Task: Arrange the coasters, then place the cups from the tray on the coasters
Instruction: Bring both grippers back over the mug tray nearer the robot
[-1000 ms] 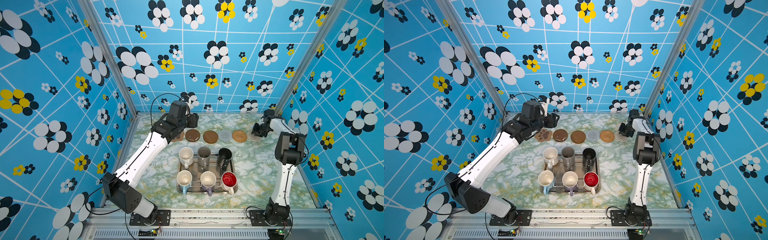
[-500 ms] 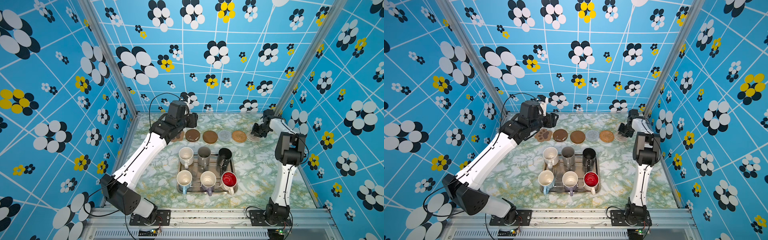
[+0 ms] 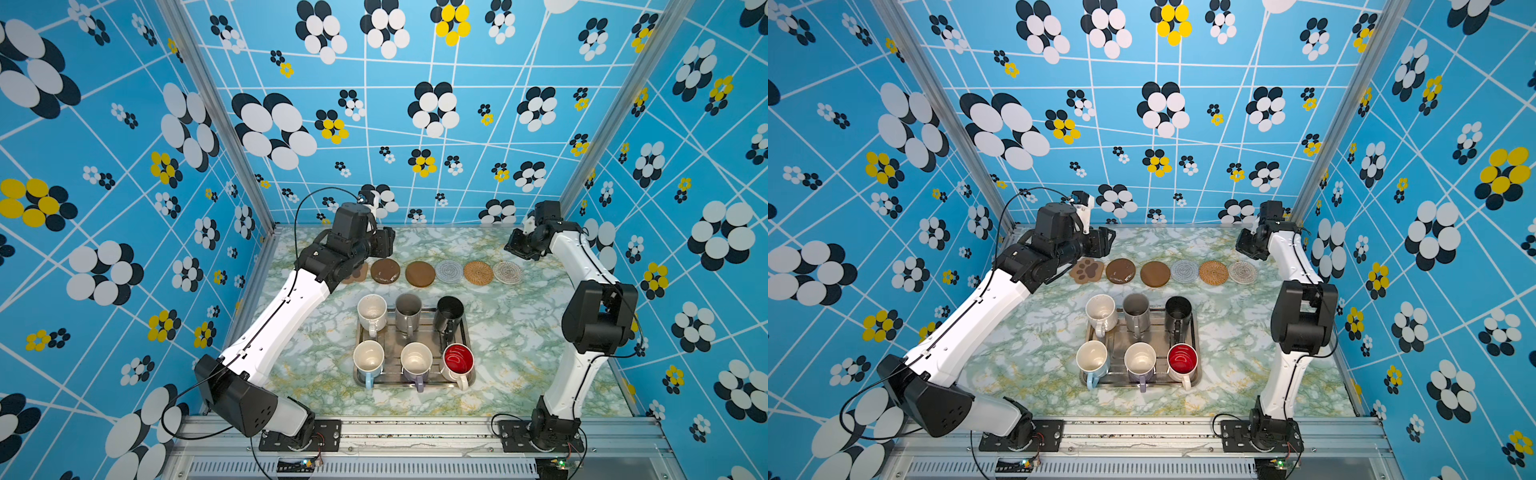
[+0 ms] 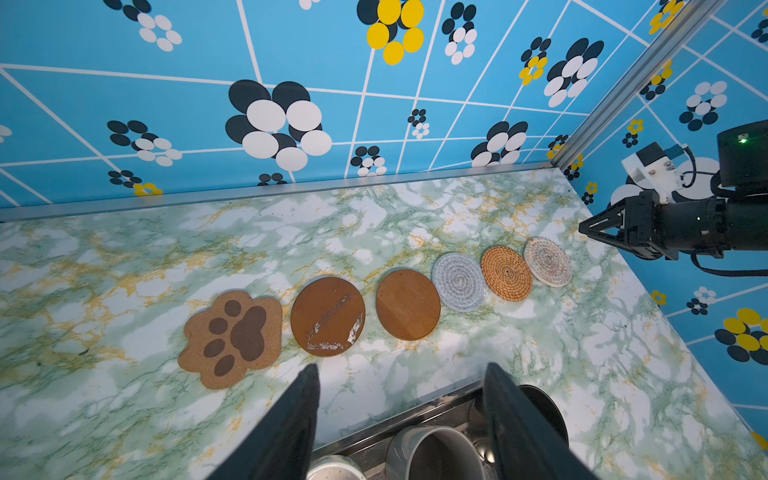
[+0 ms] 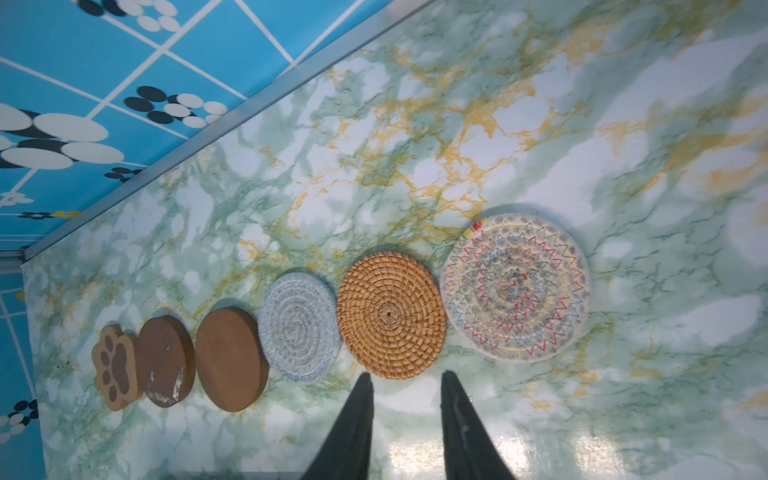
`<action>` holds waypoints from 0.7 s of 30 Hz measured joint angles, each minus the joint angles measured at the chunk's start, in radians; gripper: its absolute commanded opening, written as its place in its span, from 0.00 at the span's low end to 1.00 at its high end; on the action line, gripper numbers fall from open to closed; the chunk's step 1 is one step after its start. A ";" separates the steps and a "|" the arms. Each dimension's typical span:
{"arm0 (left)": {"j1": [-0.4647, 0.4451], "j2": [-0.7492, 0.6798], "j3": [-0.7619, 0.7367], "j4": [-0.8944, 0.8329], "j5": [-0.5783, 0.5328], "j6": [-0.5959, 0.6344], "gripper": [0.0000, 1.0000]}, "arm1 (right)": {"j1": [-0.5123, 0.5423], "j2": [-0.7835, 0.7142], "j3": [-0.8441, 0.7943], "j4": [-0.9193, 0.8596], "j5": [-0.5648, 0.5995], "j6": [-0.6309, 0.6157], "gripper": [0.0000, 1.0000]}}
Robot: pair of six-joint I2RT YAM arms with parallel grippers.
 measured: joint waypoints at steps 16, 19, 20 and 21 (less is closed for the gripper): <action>-0.070 -0.019 -0.005 0.053 -0.072 -0.034 0.66 | 0.270 -0.517 -0.418 0.184 0.090 0.083 0.39; -0.105 -0.019 -0.034 0.067 -0.131 -0.047 0.66 | 0.327 -0.612 -0.499 0.257 0.108 0.107 0.41; -0.117 -0.019 -0.050 0.067 -0.155 -0.054 0.66 | 0.349 -0.640 -0.526 0.282 0.119 0.115 0.41; -0.130 -0.019 -0.069 0.068 -0.178 -0.058 0.66 | 0.372 -0.664 -0.549 0.304 0.130 0.117 0.43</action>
